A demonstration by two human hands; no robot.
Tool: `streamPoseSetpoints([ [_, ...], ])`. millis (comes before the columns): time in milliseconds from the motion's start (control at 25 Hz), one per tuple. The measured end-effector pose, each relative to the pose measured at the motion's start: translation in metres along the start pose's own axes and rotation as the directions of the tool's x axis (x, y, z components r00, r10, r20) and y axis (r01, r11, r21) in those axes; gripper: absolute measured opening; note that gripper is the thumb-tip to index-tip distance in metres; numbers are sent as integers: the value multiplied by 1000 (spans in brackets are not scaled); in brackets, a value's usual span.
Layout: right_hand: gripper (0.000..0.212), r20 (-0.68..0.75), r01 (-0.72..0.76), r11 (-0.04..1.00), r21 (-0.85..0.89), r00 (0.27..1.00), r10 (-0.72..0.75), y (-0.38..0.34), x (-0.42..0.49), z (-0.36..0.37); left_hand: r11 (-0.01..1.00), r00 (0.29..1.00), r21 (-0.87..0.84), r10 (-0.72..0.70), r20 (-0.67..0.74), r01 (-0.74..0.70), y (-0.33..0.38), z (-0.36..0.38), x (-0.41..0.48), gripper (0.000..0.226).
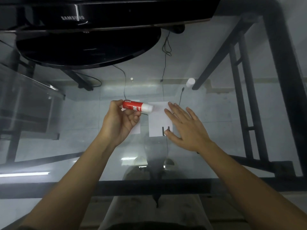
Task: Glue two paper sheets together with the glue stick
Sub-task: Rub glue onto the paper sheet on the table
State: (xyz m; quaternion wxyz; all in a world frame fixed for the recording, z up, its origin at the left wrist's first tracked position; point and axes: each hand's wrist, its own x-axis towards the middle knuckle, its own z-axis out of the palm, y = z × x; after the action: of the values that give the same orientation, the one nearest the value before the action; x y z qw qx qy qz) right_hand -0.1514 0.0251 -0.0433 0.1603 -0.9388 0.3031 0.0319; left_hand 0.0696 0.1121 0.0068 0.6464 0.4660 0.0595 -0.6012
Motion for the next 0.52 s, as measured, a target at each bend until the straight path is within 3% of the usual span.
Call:
streamPoseSetpoints([
  [80,67,-11,-6,1000,4,1000,6,0,1,0,999,1000,50,9,11,-10,-6,1,1,17],
  [160,69,-28,-20,1000,14,999,20,0,2,2,948,994,298,110,27,-113,-14,2,1,17],
  [240,72,-41,-29,999,24,999,30,-1,2,2,727,970,648,231,82,-228,-18,1,-4,33],
  [280,72,-46,-30,999,23,998,31,-1,3,1,615,957,741,261,131,-269,-17,1,-8,33],
  [400,74,-51,-33,999,13,998,34,-1,3,0,295,896,853,257,363,-430,-9,0,-18,27],
  [480,74,-51,-40,999,16,998,41,-2,3,0,35,837,850,197,510,-526,-2,2,-21,28],
  [520,75,-50,-44,999,17,998,44,-2,4,0,-39,821,834,156,550,-551,1,4,-22,29],
])
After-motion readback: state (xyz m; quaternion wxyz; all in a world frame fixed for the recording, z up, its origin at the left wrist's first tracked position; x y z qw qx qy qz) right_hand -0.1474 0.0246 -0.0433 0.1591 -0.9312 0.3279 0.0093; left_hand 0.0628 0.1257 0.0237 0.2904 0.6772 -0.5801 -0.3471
